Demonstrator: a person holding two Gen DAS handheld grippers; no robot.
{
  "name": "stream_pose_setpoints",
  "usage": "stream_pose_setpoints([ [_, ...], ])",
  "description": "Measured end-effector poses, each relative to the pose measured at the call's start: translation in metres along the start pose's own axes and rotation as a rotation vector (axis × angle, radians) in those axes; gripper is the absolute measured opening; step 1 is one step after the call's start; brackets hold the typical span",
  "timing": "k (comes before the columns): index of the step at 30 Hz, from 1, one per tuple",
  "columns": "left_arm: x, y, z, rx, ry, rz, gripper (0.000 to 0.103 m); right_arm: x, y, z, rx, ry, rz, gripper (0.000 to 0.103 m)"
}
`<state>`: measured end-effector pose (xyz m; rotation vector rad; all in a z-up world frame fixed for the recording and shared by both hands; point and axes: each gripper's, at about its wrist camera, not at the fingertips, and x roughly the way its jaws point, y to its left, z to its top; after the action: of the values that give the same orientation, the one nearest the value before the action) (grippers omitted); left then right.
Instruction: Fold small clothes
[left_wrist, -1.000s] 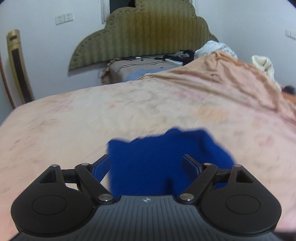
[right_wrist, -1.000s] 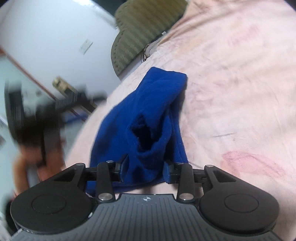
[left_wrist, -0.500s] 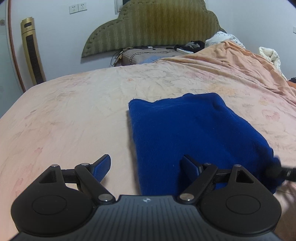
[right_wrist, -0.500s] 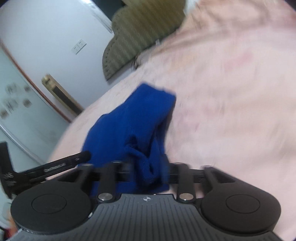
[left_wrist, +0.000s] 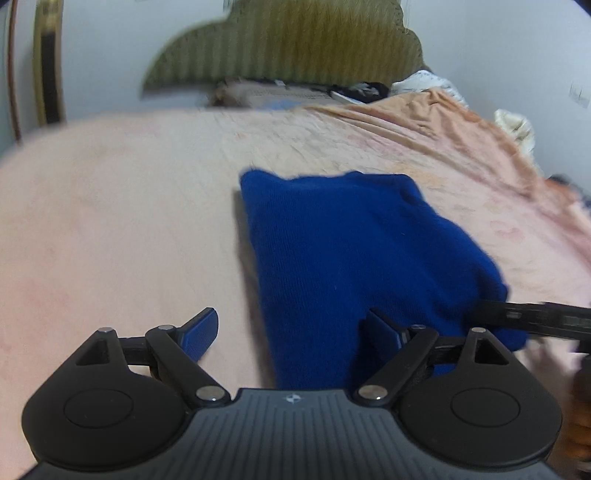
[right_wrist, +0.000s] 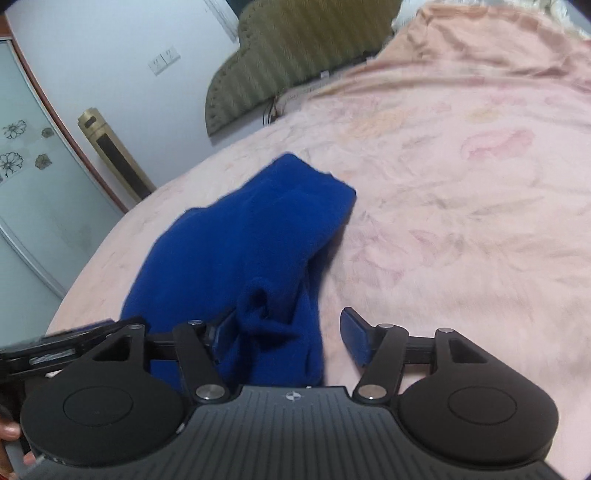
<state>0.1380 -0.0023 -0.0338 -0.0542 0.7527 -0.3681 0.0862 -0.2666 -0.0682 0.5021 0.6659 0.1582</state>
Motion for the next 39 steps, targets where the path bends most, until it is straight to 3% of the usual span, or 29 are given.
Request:
stream_pose_setpoints([
  [3,0.009,0.023,-0.006,-0.118,0.055,-0.134,0.088,0.015,-0.004,0.009,0.007,0.03,0.09,0.066],
  [7,0.016,0.037,-0.005,-0.194,0.03,-0.211,0.088,0.031,0.001,0.013,0.001,0.025,0.151,0.066],
  [10,0.026,0.035,0.002,-0.21,0.042,-0.263,0.086,0.039,0.001,0.017,0.035,0.021,0.168,0.051],
  [12,0.028,0.027,0.003,-0.175,0.056,-0.236,0.043,0.042,0.001,0.017,0.058,0.027,0.162,0.042],
  [15,0.025,0.022,-0.001,-0.142,0.038,-0.197,0.019,0.047,0.001,0.015,0.109,0.045,0.182,0.033],
  [18,0.012,0.029,0.001,-0.156,0.002,-0.188,0.012,0.047,0.006,0.013,0.132,0.046,0.184,0.03],
  [21,-0.002,0.031,0.003,-0.118,-0.032,-0.148,0.011,0.041,0.015,0.011,0.128,0.045,0.207,0.028],
  [23,-0.003,0.027,0.001,-0.073,-0.013,-0.118,0.011,0.041,0.021,0.009,0.103,0.045,0.165,0.029],
  [25,-0.007,0.026,-0.003,-0.071,-0.002,-0.098,0.012,0.042,0.019,0.005,0.108,0.047,0.126,0.039],
  [29,-0.022,0.016,-0.011,-0.03,-0.021,-0.032,0.02,0.024,0.02,-0.004,0.094,0.032,0.092,0.044],
  [32,-0.025,0.008,-0.019,-0.004,-0.022,0.029,0.032,0.006,0.037,-0.017,-0.028,0.012,-0.006,0.052],
  [35,-0.025,0.002,-0.026,0.004,-0.016,0.078,0.05,0.002,0.062,-0.033,-0.227,-0.001,-0.165,0.059],
  [37,-0.026,-0.001,-0.03,0.008,-0.026,0.102,0.054,0.0,0.073,-0.043,-0.337,-0.045,-0.271,0.067],
  [39,-0.028,-0.003,-0.034,0.018,-0.028,0.115,0.054,0.0,0.074,-0.047,-0.365,-0.061,-0.319,0.068],
])
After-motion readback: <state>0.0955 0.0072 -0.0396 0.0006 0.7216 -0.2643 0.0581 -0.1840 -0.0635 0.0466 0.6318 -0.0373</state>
